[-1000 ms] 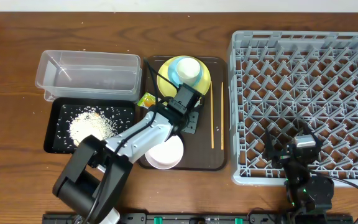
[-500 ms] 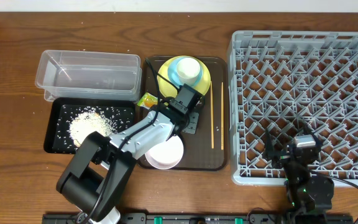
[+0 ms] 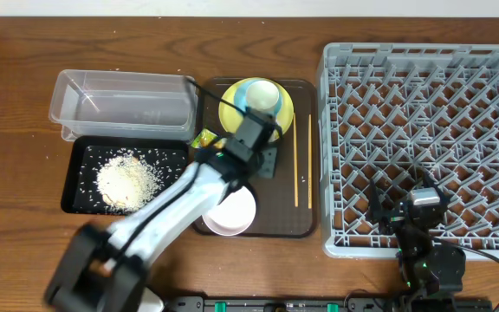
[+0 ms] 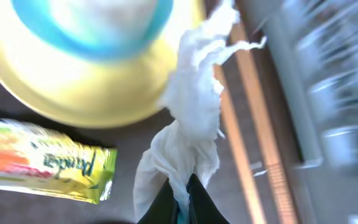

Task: Sort waste into correct bins and load items into the dishwasher rack
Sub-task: 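Carry the tissue left and drop it into the clear bin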

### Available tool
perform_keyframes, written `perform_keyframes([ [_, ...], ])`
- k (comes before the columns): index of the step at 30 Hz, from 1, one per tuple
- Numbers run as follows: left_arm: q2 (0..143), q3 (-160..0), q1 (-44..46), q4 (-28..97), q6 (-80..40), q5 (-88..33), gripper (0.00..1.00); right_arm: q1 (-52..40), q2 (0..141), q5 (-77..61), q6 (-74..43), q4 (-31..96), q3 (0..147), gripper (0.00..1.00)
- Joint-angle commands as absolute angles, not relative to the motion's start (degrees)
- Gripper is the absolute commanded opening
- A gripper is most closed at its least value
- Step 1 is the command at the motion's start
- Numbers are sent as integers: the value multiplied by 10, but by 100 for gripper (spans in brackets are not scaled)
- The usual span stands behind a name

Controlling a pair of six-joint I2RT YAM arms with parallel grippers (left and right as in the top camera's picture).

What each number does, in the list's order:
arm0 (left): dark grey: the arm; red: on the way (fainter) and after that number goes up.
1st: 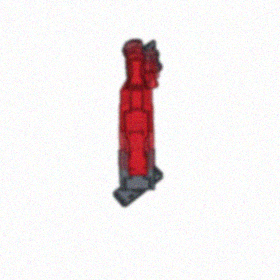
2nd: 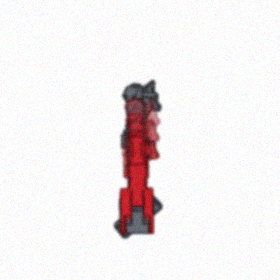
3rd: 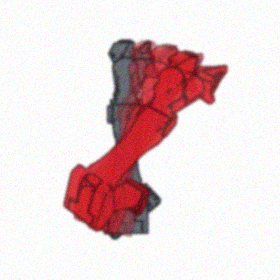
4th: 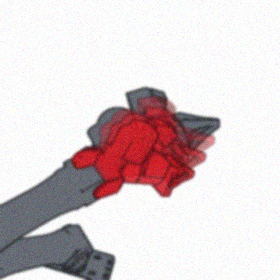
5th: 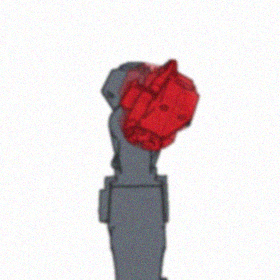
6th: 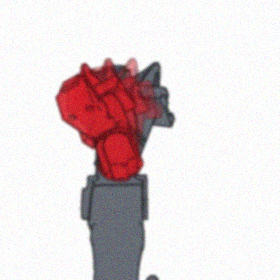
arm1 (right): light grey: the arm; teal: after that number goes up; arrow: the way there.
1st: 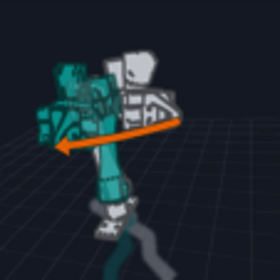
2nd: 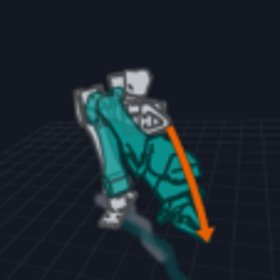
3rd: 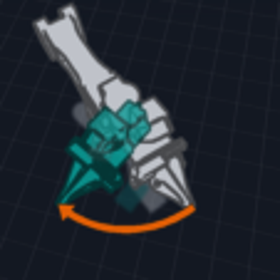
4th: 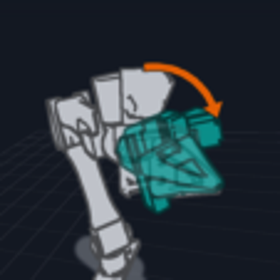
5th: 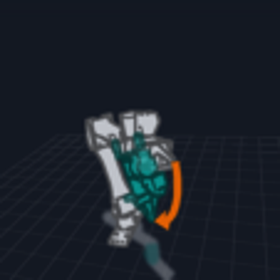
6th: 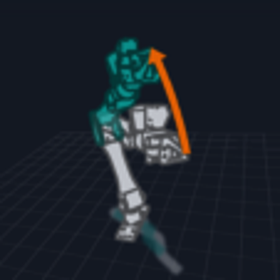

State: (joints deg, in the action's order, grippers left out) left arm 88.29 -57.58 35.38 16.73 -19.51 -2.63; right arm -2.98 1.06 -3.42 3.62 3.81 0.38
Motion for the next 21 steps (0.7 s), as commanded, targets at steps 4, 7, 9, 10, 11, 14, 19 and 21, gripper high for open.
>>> perform_keyframes([
  [4,754,-584,294,171,-209,-18,6,-34,11,-35,41,40,3,99],
  [7,721,-584,236,170,-209,-19,6,-34,11,-35,41,41,3,99],
  [9,712,-584,194,170,-215,-19,6,-34,11,-35,41,41,3,99],
  [10,712,-584,170,170,-218,-19,6,-34,11,-35,41,41,3,99],
  [11,713,-584,150,168,-222,-19,6,-34,11,-35,41,41,3,99],
  [14,723,-584,92,157,-232,-19,6,-34,11,-35,41,41,3,99],
  [19,736,-584,19,127,-258,-21,6,-34,11,-35,41,41,3,99],
  [21,738,-584,7,112,-258,-21,6,-34,11,-35,41,41,3,99],
])
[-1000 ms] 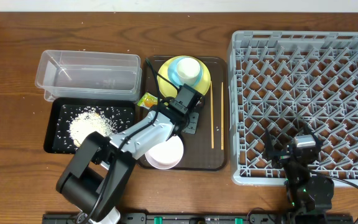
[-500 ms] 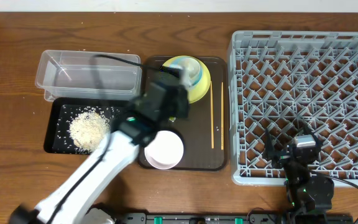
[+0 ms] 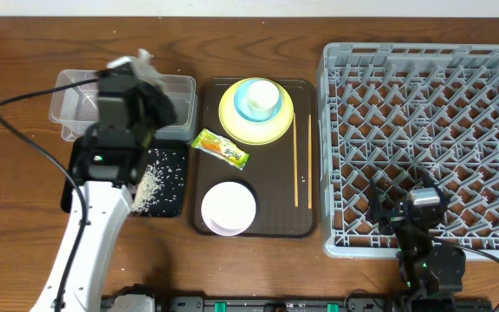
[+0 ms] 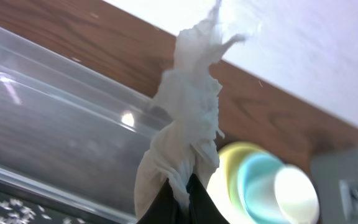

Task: Sort waste into correct bins and load items into the dishwasher rack
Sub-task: 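Carry the tissue left and drop it into the clear bin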

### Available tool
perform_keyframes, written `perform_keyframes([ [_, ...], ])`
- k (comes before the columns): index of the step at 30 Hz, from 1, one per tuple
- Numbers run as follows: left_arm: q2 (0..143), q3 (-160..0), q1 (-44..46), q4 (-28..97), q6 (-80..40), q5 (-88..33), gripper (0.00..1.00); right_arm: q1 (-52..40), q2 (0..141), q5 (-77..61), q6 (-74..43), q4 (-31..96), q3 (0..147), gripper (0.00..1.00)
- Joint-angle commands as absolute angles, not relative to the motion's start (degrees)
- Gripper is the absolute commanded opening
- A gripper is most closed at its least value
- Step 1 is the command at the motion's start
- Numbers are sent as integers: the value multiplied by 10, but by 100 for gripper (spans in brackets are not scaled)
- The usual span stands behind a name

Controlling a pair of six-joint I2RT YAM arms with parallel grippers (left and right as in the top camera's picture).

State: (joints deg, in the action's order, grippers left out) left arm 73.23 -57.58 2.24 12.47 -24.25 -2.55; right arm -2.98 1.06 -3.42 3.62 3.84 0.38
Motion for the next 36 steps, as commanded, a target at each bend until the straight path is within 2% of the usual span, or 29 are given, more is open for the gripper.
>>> perform_keyframes([
  [1,740,-584,2,102,-258,-21,6,-34,11,-35,41,41,3,99],
  [17,807,-584,-39,63,-256,-21,6,-34,11,-35,41,41,3,99],
  [36,912,-584,-40,36,-255,-18,7,-34,11,-35,41,40,3,99],
])
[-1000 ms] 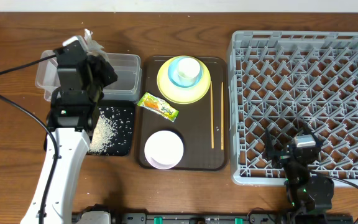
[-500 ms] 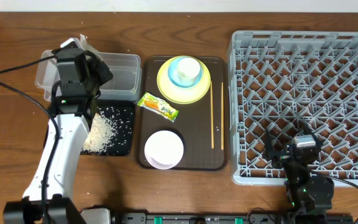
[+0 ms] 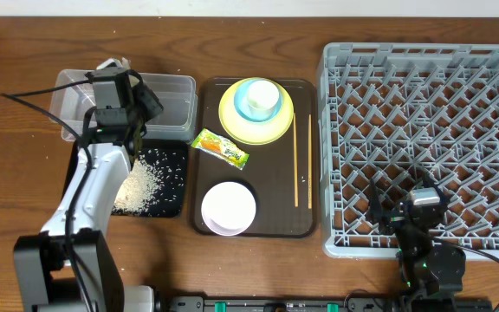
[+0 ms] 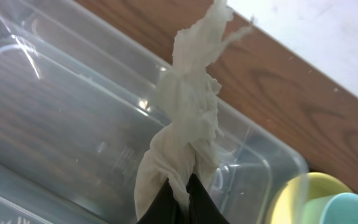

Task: Sort waste into correct bins and load items into the dishwasher rack
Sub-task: 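Carry the tissue left and drop it into the clear bin, then move the left gripper to the green snack wrapper and grasp it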

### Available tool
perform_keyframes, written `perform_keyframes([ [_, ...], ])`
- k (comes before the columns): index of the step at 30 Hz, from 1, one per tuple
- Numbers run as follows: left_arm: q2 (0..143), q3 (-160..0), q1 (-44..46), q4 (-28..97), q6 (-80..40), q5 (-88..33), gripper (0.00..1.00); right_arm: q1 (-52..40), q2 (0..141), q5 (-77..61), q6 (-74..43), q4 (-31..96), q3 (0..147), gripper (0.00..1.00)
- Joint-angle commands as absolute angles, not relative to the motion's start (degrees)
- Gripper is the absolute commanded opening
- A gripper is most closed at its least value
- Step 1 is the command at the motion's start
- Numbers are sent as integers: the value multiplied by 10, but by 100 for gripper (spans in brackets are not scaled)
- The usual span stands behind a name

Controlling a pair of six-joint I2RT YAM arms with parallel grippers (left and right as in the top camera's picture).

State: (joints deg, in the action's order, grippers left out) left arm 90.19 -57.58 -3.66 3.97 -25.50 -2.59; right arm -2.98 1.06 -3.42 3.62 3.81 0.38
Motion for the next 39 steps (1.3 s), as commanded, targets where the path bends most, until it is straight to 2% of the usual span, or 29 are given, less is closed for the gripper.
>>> perform_keyframes([
  [1,915,-584,-40,35,-255,-18,11,-34,11,-35,41,41,3,99],
  [3,916,-584,-40,30,-248,-18,34,-34,11,-35,41,41,3,99],
  [4,916,-584,-39,22,-236,-19,42,-34,11,-35,41,41,3,99],
  [5,914,-584,-39,14,-228,-19,49,-34,11,-35,41,41,3,99],
  [7,908,-584,-40,5,-221,-19,55,-34,11,-35,41,41,3,99],
  [13,844,-584,-35,63,-231,-52,56,-34,11,-35,41,41,3,99],
  [22,745,-584,17,300,-284,-187,54,-34,11,-35,41,40,3,99],
  [24,743,-584,34,324,-289,-191,47,-34,11,-35,41,41,3,99],
  [31,765,-583,119,359,-310,-171,41,-34,11,-35,41,41,3,99],
  [39,811,-583,206,353,-372,-29,42,-34,11,-35,41,41,3,99],
])
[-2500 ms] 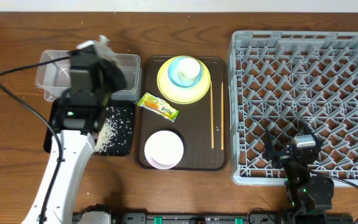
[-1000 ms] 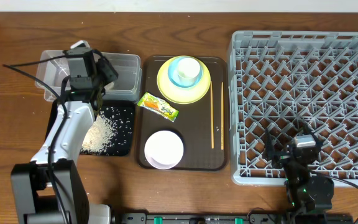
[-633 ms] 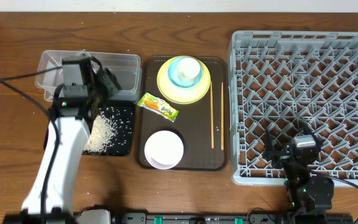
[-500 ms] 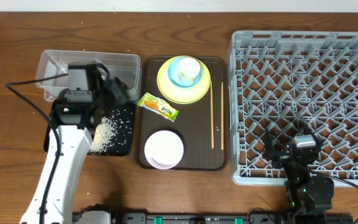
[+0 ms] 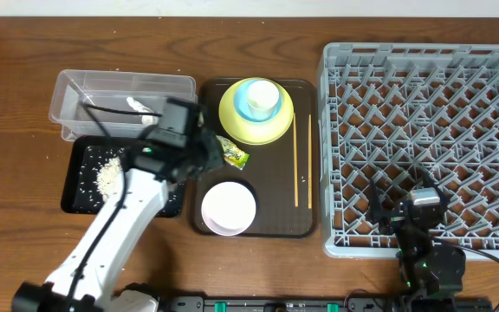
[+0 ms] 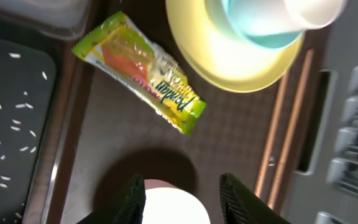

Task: Sort waste into correct bins and load items into the dishwasher rack
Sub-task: 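Move the left gripper to the green snack wrapper and grasp it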

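Observation:
My left gripper (image 6: 182,186) stands open over the brown tray (image 5: 275,227), just above the white bowl (image 6: 169,208). Ahead of its fingers lies a yellow-green snack wrapper (image 6: 138,71), beside the yellow plate (image 6: 229,68) that carries a blue bowl and a white cup. In the overhead view the left gripper (image 5: 208,149) partly covers the wrapper (image 5: 232,154). A crumpled white tissue (image 5: 141,106) lies in the clear bin (image 5: 68,97). Chopsticks (image 5: 302,160) lie at the tray's right side. My right gripper (image 5: 410,212) rests at the grey rack's (image 5: 423,78) front edge, its jaws unclear.
A black tray (image 5: 76,195) with scattered rice sits in front of the clear bin, left of the brown tray. The white bowl (image 5: 229,208) sits at the brown tray's near end. The rack fills the right half of the table.
The left gripper was shut on the tissue over the clear bin. Now the tissue lies in the bin, and the gripper is open over the brown tray near the wrapper.
The left gripper held the tissue over the brown tray beside the plate. Then it held it at the clear bin's edge, then over the bin. Now the tissue is in the bin and the open gripper is back at the tray. The right arm stayed still.

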### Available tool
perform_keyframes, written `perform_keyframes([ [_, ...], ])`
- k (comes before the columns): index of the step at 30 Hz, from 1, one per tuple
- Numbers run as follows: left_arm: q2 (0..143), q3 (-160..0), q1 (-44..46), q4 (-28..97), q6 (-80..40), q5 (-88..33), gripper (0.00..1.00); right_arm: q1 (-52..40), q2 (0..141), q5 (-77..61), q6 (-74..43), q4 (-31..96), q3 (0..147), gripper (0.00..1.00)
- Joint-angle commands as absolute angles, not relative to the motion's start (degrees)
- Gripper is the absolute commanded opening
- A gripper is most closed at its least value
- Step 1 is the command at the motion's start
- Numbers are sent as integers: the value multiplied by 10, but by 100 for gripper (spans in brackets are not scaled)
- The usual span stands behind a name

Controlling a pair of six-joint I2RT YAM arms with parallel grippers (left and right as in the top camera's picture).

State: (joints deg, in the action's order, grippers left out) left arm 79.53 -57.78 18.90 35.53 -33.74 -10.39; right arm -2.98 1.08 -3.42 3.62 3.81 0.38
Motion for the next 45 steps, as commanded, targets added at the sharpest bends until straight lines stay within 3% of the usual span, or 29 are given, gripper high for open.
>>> perform_keyframes([
  [1,820,-583,214,350,-383,-10,42,-34,11,-35,41,41,3,99],
  [20,947,-583,236,231,-398,10,53,-34,11,-35,41,41,3,99],
  [45,1030,-583,236,196,-398,37,53,-34,11,-35,41,41,3,99],
])
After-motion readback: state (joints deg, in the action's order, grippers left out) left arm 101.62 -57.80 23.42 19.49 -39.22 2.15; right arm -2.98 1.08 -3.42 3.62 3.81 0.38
